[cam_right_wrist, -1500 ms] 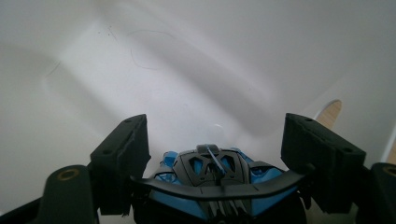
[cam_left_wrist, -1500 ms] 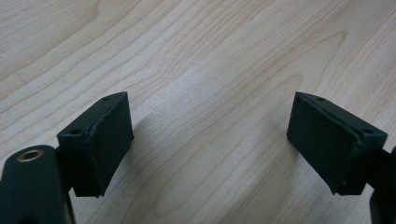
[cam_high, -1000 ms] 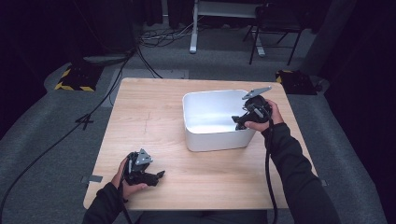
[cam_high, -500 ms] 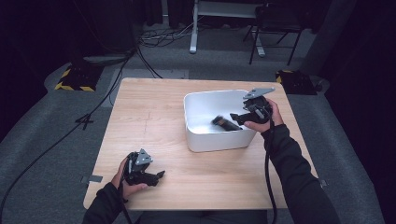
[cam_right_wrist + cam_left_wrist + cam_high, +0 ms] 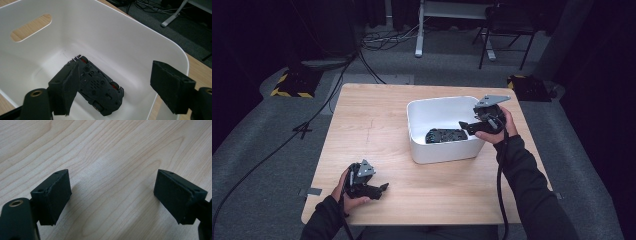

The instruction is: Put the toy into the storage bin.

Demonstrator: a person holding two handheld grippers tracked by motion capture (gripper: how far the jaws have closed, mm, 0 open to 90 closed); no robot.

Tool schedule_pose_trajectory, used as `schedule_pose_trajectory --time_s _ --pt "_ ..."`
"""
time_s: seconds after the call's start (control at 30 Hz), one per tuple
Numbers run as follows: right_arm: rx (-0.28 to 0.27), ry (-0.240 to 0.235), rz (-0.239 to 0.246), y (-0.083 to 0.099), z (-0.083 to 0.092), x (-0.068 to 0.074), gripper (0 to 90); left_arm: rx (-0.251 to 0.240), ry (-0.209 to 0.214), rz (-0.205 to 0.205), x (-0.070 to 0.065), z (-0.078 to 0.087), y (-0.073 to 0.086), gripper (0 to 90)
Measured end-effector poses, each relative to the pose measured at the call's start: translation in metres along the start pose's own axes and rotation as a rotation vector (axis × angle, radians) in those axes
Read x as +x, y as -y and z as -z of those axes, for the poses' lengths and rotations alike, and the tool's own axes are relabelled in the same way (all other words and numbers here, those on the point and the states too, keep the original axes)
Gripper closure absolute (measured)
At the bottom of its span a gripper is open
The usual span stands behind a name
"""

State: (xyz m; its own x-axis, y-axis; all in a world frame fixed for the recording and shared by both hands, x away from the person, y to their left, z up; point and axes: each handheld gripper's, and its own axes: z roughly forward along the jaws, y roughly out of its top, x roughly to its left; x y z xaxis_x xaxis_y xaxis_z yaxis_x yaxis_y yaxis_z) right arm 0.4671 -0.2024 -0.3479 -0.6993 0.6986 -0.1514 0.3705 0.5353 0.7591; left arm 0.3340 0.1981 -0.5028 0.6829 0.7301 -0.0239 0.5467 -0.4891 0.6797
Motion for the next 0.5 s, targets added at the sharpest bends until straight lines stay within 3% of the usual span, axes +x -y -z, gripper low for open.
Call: schedule_pose_trajectory --time_s 0.5 --pt "-0.043 0.004 0.02 0.01 0.023 0.002 23.2 0.0 0.0 0.0 0.0 0.0 0.0 14.5"
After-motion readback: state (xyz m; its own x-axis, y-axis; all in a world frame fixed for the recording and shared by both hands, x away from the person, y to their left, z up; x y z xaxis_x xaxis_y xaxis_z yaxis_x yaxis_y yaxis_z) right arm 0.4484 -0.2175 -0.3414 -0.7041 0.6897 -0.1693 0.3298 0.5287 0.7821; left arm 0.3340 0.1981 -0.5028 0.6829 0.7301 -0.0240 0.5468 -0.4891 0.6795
